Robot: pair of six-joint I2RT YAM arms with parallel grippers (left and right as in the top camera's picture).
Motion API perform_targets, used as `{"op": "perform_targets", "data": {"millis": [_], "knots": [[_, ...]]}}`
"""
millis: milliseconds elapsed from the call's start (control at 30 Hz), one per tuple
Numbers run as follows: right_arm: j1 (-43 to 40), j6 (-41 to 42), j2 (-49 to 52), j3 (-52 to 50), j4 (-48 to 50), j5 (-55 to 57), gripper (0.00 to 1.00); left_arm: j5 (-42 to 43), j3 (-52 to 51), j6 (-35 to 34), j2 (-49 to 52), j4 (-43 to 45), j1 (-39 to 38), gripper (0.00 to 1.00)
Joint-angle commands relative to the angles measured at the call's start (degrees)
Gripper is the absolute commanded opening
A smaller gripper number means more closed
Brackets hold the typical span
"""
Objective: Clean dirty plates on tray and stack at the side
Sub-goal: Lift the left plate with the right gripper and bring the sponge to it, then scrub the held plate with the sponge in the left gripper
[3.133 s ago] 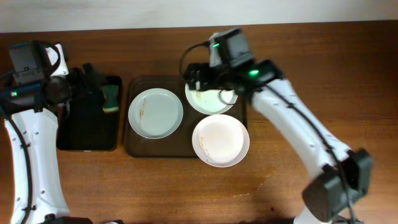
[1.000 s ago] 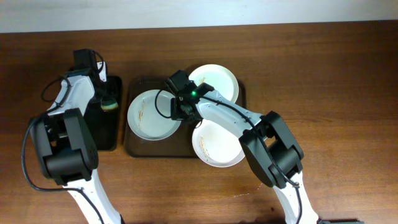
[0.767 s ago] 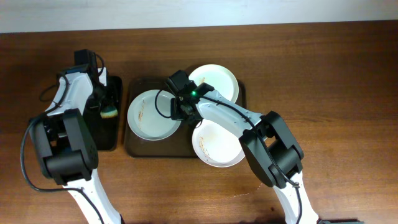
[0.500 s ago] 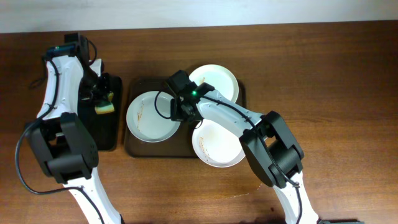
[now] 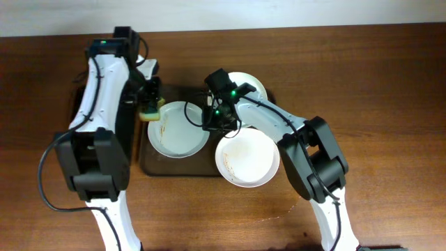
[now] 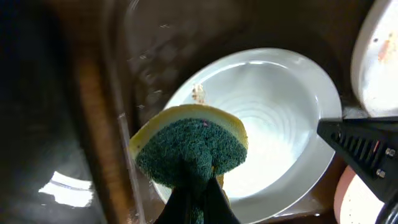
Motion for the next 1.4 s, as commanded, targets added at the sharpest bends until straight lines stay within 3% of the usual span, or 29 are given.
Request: {"op": "perform_targets", "data": {"millis": [0,267,400,533,667,800,933,1133,1233,1367], "knots": [[-1.8,-0.8,1.3,-0.2,-1.0,0.4,0.04,0.8,-5.0,-0.1,1.4,3.2,-2.7,0.01],[-1.9,-0.7,1.3,-0.2,-0.7,0.7,0.04,-3.7,-24.5,-3.1,1.6,23.3,-5.0,0.01],[-1.9,-0.7,1.3,-0.2,-0.7,0.7,0.04,-3.2,-27.3,-3.1,1.6,17.5,-5.4,0.01],[-1.9,-0.7,1.3,-0.2,-0.6,0.7,0.04,7.8,-27.3,2.8,1.6,7.6,-5.4,0.01],[-1.9,-0.7,1.3,-0.2,-0.4,0.6,0.04,8.8,-27.3,3.3,1.6,13.9,-5.4,0.01],[-1.9,-0.7,1.3,-0.2,-0.3,0.8,0.04,8.0,-27.3,-1.9,1.6,27.3,-5.4,0.01],[-1.9,-0.7,1.3,-0.2,-0.3,0.9,0.04,-3.1,-27.3,-10.1,1.6,35.3,-5.4,0.01],[1.1,-0.5,1.4,-0.2,1.0,2.4,0.04,-12.2,-26.9,-20.1,1.6,37.6,-5.4,0.01],[3.3,-0.5,1.4,-0.2,1.8,3.9,0.04,-13.0,-24.5,-22.2,1.6,38.8,-5.8,0.01],[4.2,0.2,1.4,-0.2,1.7,5.2,0.04,-13.5,-23.9,-22.1,1.6,49.6,-7.5,0.01]]}}
